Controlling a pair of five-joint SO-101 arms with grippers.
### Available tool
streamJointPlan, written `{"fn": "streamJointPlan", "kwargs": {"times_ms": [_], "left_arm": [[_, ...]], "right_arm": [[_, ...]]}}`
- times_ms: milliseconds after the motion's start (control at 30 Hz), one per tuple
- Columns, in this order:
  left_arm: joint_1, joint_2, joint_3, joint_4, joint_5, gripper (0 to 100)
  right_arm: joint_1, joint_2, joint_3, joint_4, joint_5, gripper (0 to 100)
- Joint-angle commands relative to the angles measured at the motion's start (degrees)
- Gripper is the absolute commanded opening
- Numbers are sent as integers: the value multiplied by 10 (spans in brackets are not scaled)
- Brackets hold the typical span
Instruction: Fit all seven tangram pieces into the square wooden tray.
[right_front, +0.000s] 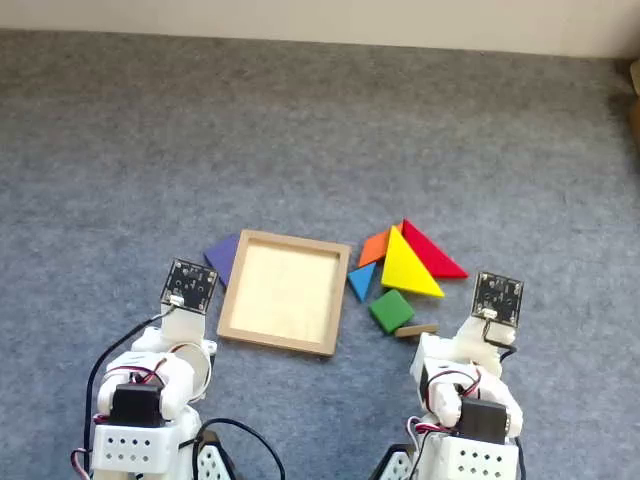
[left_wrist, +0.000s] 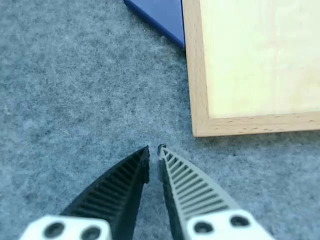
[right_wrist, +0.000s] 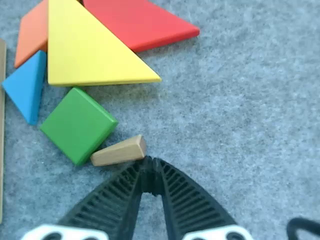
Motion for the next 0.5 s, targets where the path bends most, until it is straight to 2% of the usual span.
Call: {"fn": "streamJointPlan", "kwargs": {"times_ms": [0,467], "left_arm": [[-6,-23,12,4,0,51],[-6,-23,12,4,0,51]], "right_arm": [[-7,-6,84,2,4,16],[-7,-6,84,2,0,16]]}}
